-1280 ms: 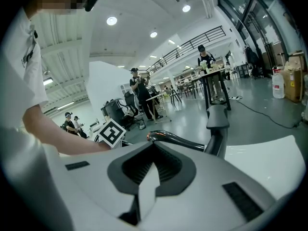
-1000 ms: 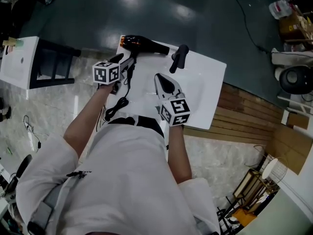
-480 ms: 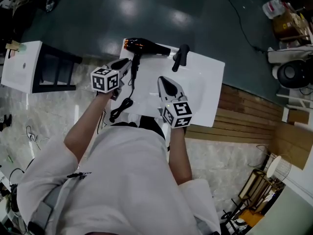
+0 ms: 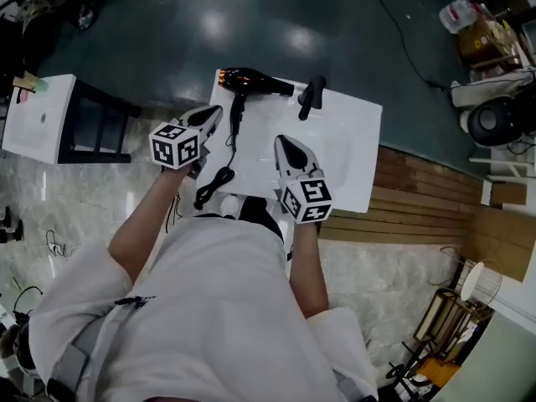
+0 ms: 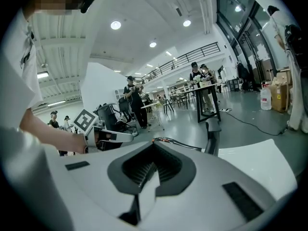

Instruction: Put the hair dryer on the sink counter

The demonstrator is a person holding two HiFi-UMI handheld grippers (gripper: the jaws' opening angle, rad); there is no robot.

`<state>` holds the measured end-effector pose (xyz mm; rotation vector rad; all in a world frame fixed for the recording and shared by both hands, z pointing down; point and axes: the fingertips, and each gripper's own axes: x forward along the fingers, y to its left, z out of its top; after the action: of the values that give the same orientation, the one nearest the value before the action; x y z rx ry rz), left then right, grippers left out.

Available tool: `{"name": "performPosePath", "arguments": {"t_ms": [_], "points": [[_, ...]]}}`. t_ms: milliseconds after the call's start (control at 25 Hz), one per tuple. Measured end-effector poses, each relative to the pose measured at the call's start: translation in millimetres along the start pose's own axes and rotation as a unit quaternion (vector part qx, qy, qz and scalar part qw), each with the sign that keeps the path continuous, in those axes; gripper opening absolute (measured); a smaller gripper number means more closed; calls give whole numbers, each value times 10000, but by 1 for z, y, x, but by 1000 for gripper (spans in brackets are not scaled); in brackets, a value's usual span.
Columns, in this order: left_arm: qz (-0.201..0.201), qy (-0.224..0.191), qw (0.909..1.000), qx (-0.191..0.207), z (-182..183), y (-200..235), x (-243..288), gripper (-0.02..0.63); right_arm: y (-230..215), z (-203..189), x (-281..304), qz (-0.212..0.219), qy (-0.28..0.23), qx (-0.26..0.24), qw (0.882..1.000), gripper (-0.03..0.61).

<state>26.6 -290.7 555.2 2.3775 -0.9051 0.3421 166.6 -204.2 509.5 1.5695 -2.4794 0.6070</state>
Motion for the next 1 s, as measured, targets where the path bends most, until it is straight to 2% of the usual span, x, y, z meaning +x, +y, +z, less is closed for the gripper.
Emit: {"name": "performPosePath", "arguments": {"t_ms": [280, 600, 1000], "points": [[-119, -209, 9997, 91, 4, -9, -42, 3, 11, 7, -19, -224, -262, 149, 9993, 8], [-334, -319, 9982, 391, 4, -23, -80, 3, 33, 4, -36, -380, -327, 30, 9987, 8], [-600, -539, 9956, 484, 6, -40, -108, 3, 61, 15, -60, -467, -609, -84, 9970, 7]]}}
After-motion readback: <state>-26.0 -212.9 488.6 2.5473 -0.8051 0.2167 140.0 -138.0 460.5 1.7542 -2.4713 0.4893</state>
